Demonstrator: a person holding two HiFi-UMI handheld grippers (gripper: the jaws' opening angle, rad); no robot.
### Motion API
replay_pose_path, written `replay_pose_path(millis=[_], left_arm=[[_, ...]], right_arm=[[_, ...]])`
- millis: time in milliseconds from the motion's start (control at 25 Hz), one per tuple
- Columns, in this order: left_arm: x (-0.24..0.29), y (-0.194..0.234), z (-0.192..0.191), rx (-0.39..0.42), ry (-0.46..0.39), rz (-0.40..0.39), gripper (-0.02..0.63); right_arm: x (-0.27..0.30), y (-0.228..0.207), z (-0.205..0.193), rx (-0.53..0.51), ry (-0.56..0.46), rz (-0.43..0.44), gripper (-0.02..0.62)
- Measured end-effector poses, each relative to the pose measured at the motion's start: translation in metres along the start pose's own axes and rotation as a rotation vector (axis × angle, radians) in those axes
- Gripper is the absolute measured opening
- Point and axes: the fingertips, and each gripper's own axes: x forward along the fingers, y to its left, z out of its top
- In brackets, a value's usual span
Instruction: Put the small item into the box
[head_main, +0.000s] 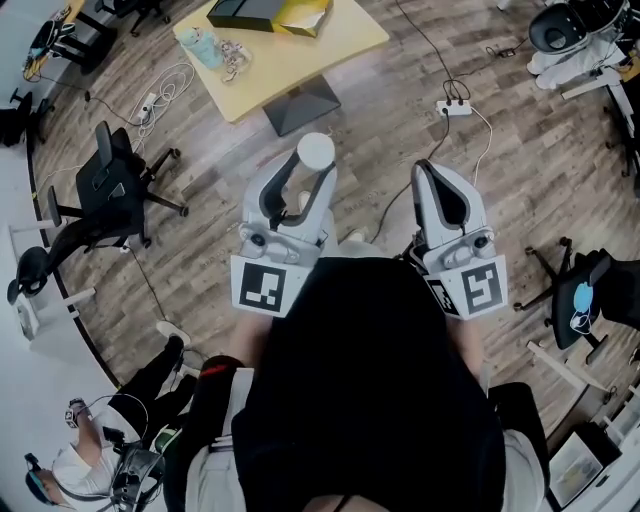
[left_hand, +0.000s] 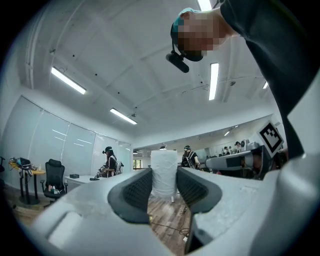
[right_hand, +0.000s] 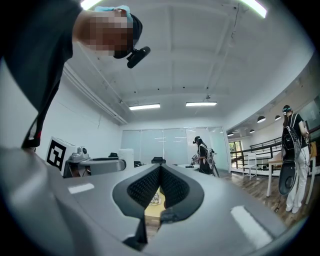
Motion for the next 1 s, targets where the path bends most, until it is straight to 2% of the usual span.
replay_pose_path(millis=[200,440,1000], left_arm=[[0.005,-0.005,-0.006,-0.009,0.017,-0.01,0.166],[0.021,0.012,-0.01,-0.014,0.007,-0.012,0.166],[0.119,0.068,-0.041,-0.055,0.024,-0.023,0.166]], right_arm=[[-0.001,-0.008,-0.003,0.025,0.003,-0.004,0.002],[0.018,-0.018,-0.007,0.022,0.001,-0.012,0.002],[0.088,-0.086,-0.026,0.047,0.042,-0.04,0.002]])
